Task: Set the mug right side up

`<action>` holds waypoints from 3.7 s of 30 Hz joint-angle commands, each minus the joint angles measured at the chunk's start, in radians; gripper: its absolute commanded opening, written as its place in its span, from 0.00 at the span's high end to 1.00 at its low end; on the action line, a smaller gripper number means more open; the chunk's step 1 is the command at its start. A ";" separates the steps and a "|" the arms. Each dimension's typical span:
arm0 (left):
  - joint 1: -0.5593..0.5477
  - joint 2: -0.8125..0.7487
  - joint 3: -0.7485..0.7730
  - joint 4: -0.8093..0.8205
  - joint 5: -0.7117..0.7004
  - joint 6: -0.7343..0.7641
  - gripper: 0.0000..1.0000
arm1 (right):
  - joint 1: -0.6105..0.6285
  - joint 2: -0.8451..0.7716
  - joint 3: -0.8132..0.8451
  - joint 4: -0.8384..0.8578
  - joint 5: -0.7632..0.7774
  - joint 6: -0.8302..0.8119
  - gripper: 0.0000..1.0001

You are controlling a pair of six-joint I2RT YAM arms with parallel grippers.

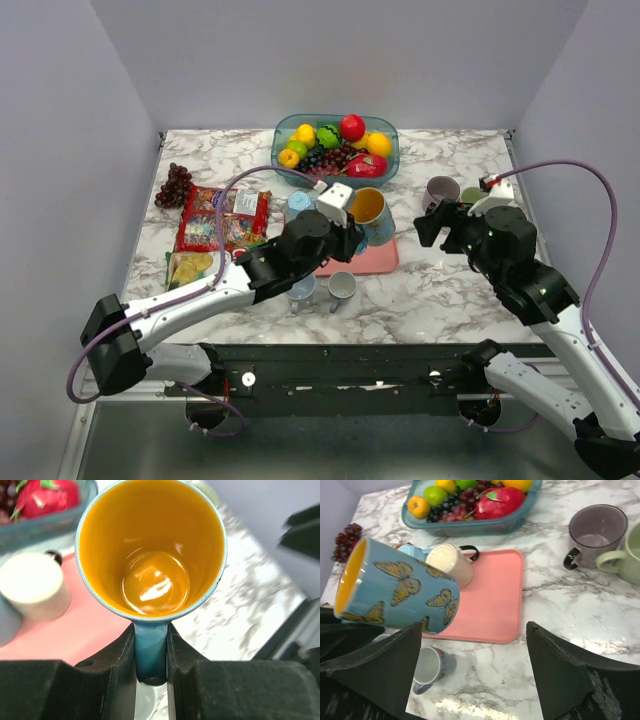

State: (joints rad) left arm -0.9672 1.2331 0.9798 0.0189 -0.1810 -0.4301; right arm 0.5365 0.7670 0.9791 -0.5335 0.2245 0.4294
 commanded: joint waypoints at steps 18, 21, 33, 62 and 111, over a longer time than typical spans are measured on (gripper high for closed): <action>-0.317 0.227 -0.067 0.151 -0.394 0.005 1.00 | 0.003 -0.015 -0.045 -0.099 0.122 0.042 0.09; -0.324 0.242 -0.108 0.211 -0.413 -0.009 1.00 | 0.003 -0.017 -0.048 -0.095 0.130 0.045 0.09; -0.334 0.295 -0.197 0.358 -0.368 0.008 1.00 | 0.003 -0.005 -0.065 -0.086 0.131 0.051 0.09; -0.360 0.250 -0.190 0.297 -0.244 0.062 0.10 | 0.003 0.090 0.003 -0.046 0.038 0.023 0.06; 0.185 -0.189 -0.240 -0.057 -0.196 -0.087 0.01 | -0.004 1.373 0.767 0.230 -0.203 -0.184 0.60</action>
State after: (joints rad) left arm -0.7963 1.0367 0.7544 -0.0547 -0.4187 -0.4953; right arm 0.5350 2.0830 1.7004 -0.3073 0.0486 0.2211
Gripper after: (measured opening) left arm 0.988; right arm 0.396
